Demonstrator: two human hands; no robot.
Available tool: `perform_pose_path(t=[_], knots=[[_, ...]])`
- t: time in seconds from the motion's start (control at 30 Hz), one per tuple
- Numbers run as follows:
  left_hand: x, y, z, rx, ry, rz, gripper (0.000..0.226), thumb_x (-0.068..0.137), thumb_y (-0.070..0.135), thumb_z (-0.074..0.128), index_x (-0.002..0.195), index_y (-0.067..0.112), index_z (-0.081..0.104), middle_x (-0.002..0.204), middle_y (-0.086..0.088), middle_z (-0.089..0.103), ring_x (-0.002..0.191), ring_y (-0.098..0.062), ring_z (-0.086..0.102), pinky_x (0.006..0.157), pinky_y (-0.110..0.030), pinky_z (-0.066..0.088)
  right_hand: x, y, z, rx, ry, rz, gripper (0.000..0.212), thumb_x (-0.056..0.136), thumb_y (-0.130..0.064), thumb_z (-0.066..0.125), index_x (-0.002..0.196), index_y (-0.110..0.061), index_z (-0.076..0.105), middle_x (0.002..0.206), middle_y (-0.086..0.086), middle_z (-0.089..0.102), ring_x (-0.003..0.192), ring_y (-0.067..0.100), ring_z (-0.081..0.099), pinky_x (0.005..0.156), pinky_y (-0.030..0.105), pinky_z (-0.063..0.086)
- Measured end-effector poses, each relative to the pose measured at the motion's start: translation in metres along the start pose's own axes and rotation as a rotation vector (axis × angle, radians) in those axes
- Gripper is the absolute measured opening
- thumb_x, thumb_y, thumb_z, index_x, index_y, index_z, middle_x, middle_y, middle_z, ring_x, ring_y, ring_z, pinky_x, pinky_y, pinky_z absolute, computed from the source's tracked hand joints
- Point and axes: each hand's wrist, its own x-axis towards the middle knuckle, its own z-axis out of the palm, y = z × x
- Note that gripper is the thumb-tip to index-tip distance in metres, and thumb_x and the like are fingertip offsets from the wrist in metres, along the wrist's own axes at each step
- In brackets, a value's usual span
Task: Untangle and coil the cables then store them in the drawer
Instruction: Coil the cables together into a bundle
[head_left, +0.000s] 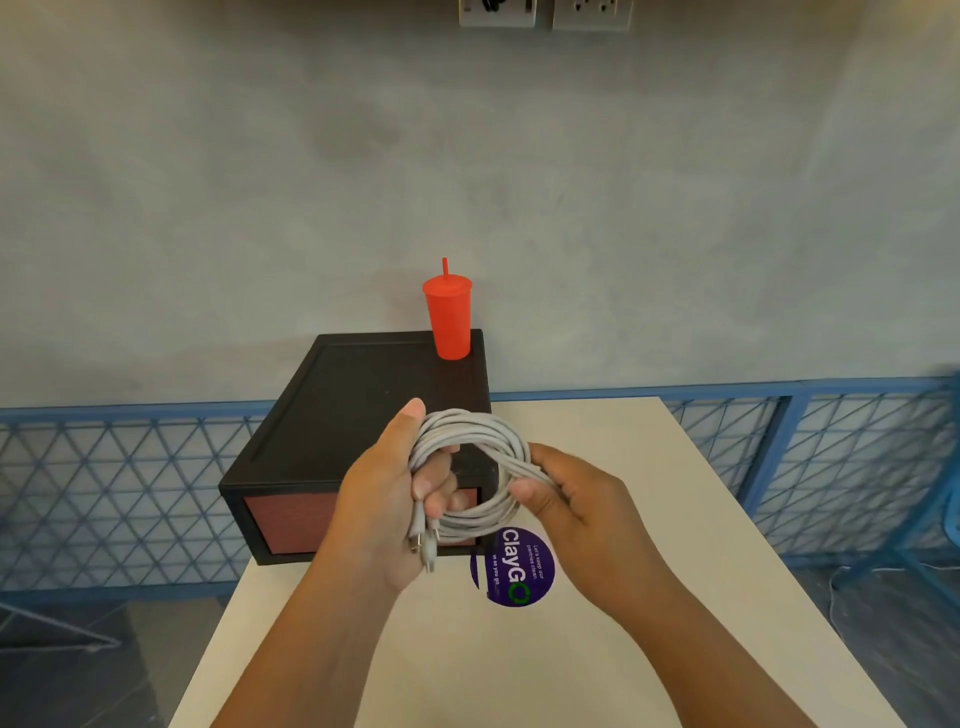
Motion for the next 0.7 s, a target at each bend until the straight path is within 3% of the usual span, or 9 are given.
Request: perform_pose_path(t=[0.1,0.17,0.23,0.37,0.43,0.53,0.6,0.7], knots=[[-0.006,-0.005,0.008,-0.244,-0.089,-0.080,0.053,0.093,0.041,0.038,0.055,0.012,0.061,0.031,0.003,0.029,0.027,-0.006,0.029,0.039,-0.022,0.038,0.002,-0.007,-0.006,0.294,-0.006,0.073,0.019,0.089,-0.041,0.039,0.095,-0.036,0.055,0.068,-0.024,0.063,0.064,-0.009,0.058,0.057,0.007,0.041],[-0.009,-0.012,0.011,-0.355,-0.127,-0.122,0.053,0.088,0.046,0.040,0.054,0.011,0.061,0.032,0.004,0.032,0.027,-0.007,0.033,0.040,-0.020,0.041,0.002,-0.014,-0.011,0.616,-0.064,0.160,0.022,0.095,-0.024,0.037,0.087,-0.020,0.057,0.052,-0.016,0.061,0.044,-0.005,0.054,0.045,0.005,0.038],[-0.011,-0.017,0.009,-0.369,-0.184,-0.163,0.052,0.080,0.052,0.042,0.058,0.010,0.061,0.034,0.003,0.036,0.031,-0.009,0.039,0.046,-0.023,0.046,0.000,-0.016,-0.013,0.800,-0.066,0.185,0.022,0.091,-0.021,0.041,0.080,-0.012,0.057,0.050,-0.009,0.059,0.040,-0.001,0.052,0.042,0.008,0.039],[-0.009,-0.014,-0.005,-0.190,-0.396,-0.307,0.061,0.077,0.059,0.044,0.068,0.002,0.064,0.041,-0.007,0.052,0.045,-0.022,0.058,0.053,-0.030,0.052,0.001,-0.008,-0.014,0.668,-0.069,0.137,0.021,0.086,-0.028,0.045,0.081,-0.019,0.063,0.054,-0.010,0.060,0.049,-0.001,0.055,0.050,0.011,0.044],[-0.004,-0.010,-0.012,-0.019,-0.450,-0.315,0.047,0.074,0.048,0.057,0.075,0.002,0.068,0.050,-0.010,0.061,0.054,-0.025,0.065,0.056,-0.032,0.055,0.003,-0.007,-0.017,0.514,-0.107,0.076,0.018,0.088,-0.027,0.047,0.086,-0.024,0.064,0.058,-0.018,0.062,0.055,-0.004,0.057,0.055,0.009,0.044],[0.001,-0.003,-0.015,0.284,-0.451,-0.259,0.026,0.072,0.029,0.062,0.081,0.007,0.072,0.062,-0.009,0.066,0.059,-0.020,0.065,0.059,-0.030,0.056,0.004,-0.007,-0.019,0.349,-0.142,0.017,0.017,0.092,-0.022,0.049,0.090,-0.028,0.064,0.061,-0.023,0.062,0.058,-0.007,0.057,0.055,0.007,0.042],[0.001,0.000,-0.011,0.391,-0.452,-0.231,0.019,0.072,0.027,0.066,0.076,0.010,0.070,0.055,-0.005,0.060,0.052,-0.016,0.060,0.056,-0.027,0.054,0.005,-0.006,-0.018,0.307,-0.144,0.006,0.015,0.091,-0.031,0.051,0.090,-0.033,0.065,0.067,-0.022,0.066,0.064,-0.005,0.060,0.057,0.008,0.044],[-0.002,-0.002,-0.004,0.338,-0.366,-0.238,0.033,0.077,0.037,0.068,0.070,0.006,0.058,0.039,0.003,0.039,0.037,-0.009,0.042,0.051,-0.026,0.048,0.005,-0.005,-0.018,0.343,-0.137,0.007,0.018,0.086,-0.043,0.052,0.090,-0.032,0.065,0.066,-0.019,0.065,0.062,-0.003,0.060,0.057,0.008,0.044]])
